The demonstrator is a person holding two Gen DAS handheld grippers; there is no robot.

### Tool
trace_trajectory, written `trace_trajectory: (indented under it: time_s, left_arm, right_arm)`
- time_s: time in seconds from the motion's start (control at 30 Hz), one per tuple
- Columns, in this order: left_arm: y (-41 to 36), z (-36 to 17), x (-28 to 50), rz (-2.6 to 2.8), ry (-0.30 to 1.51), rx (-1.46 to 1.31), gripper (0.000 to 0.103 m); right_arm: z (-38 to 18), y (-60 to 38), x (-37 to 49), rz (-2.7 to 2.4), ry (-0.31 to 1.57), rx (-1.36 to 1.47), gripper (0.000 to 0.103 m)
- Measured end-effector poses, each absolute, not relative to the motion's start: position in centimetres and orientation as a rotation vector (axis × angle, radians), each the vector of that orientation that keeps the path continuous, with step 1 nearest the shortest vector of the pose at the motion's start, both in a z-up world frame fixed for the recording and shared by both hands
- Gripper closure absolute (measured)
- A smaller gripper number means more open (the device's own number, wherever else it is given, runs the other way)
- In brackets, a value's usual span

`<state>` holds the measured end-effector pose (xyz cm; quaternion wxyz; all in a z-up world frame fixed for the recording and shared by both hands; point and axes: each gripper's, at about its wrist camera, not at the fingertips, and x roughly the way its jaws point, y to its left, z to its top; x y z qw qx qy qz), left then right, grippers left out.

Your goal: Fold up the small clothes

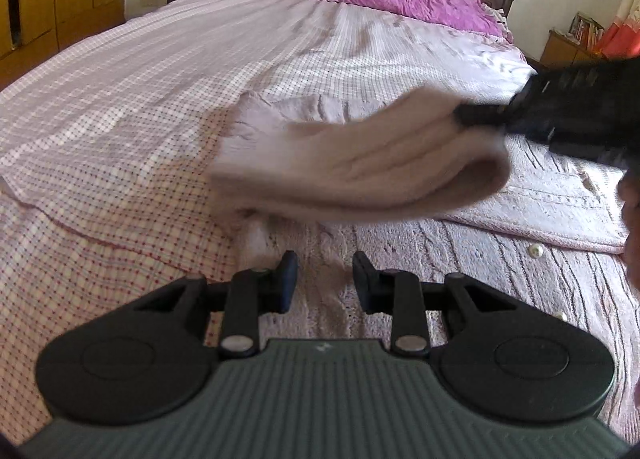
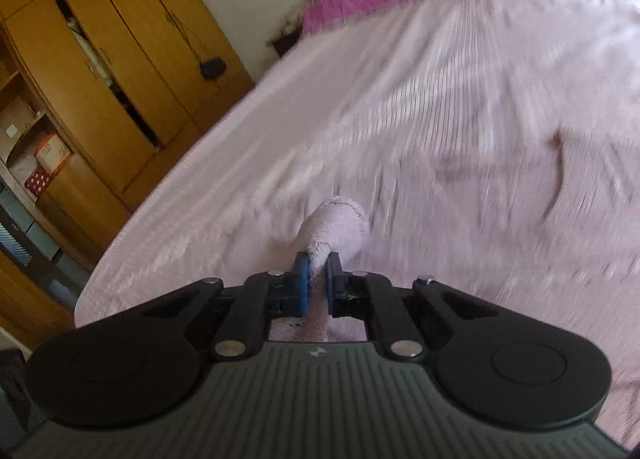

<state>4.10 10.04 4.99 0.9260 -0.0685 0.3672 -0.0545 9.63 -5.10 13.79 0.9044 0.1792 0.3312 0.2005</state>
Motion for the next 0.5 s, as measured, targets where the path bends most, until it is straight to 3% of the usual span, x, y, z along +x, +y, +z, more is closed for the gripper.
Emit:
trace_trajectory:
  time_s: [0.2,0.5]
  left_arm:
    - [9.8,4.9,4.2,-0.12,0.761,-0.128,0.071]
    - [9.7,4.5,4.7,-0.111,0.768,-0.118,0.071]
  right_arm:
    - [16.4,-7.5,8.6,0.318,0.553,0.287,0.094]
    - [10.4,-10.4,10.6,0.225,0.727,0.322,0.094]
